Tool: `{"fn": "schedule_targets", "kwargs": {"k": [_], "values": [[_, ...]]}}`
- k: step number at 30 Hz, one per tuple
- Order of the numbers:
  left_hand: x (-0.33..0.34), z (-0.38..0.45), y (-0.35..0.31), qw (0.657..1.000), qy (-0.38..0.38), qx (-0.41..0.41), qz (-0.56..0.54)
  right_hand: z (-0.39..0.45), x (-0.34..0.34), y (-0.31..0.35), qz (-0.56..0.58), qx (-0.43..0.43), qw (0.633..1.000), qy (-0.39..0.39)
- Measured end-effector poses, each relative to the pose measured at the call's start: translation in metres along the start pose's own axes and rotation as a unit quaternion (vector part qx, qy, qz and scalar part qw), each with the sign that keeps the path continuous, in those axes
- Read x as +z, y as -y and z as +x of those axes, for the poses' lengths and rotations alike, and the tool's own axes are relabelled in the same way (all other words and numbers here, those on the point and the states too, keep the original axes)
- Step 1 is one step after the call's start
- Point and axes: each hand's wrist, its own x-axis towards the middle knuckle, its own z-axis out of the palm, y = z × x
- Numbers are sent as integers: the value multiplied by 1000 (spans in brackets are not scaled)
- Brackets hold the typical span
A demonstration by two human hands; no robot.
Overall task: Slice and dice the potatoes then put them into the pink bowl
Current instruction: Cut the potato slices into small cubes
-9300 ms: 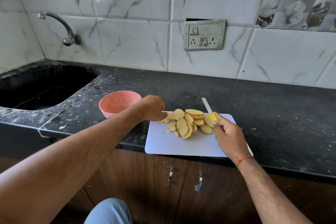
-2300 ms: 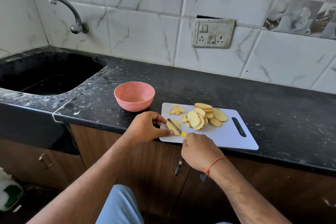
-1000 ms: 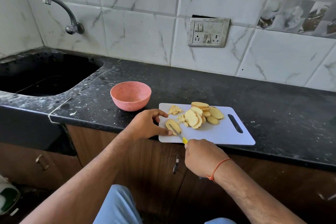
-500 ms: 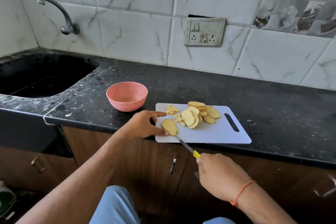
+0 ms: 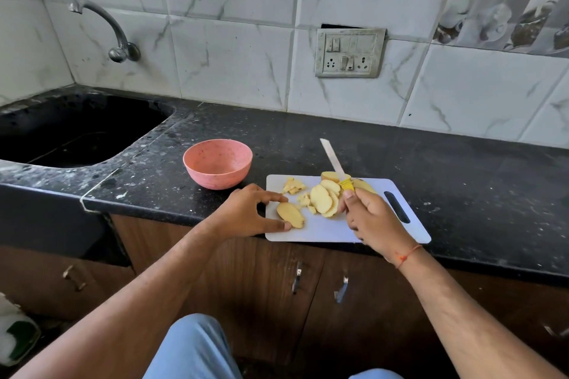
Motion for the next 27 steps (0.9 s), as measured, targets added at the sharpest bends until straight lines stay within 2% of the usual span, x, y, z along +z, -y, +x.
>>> {"fn": "schedule_targets", "kwargs": {"k": [4, 14, 20, 27], "values": [[4, -5, -4, 999, -45, 2, -11, 13, 3, -11, 71, 49, 996, 11], [5, -12, -11, 997, -63, -10, -32, 20, -3, -21, 125, 78, 989, -4], [-2, -7, -24, 999, 30, -20, 24, 20, -4, -22, 133, 75, 988, -9], [-8, -2, -35, 1000, 17, -14, 1, 21, -6, -24, 140, 75, 987, -5]]}}
